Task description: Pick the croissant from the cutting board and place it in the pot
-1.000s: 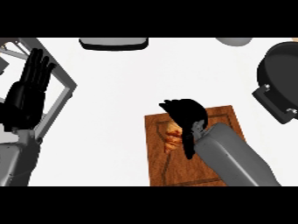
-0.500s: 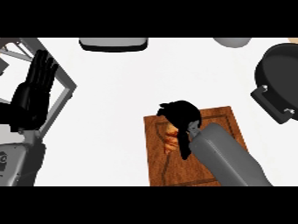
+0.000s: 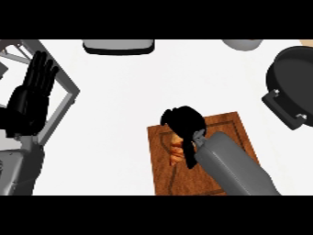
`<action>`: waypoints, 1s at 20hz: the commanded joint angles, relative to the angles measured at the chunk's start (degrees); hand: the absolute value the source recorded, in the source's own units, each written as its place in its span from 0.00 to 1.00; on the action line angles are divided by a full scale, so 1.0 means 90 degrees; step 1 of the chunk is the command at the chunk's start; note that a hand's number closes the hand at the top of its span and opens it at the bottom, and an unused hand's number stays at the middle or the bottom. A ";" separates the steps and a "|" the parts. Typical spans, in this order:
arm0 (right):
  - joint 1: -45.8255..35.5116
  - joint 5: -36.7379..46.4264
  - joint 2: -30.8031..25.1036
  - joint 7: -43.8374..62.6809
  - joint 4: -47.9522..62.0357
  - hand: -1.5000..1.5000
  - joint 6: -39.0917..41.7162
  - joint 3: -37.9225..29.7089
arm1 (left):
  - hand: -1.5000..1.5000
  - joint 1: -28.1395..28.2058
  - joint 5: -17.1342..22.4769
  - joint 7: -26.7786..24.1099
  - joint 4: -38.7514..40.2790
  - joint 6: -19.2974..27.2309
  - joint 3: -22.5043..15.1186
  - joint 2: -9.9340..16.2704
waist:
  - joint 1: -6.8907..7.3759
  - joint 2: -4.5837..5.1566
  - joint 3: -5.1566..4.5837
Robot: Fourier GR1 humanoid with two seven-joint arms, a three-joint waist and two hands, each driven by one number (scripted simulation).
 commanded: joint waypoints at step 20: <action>-0.3181 0.2421 0.0311 0.4981 0.1857 1.00 -0.4157 -0.2865 | 0.50 -0.0360 -0.0105 0.0084 0.0001 0.0005 -0.0153 -0.0194 | 0.0407 0.0271 0.0058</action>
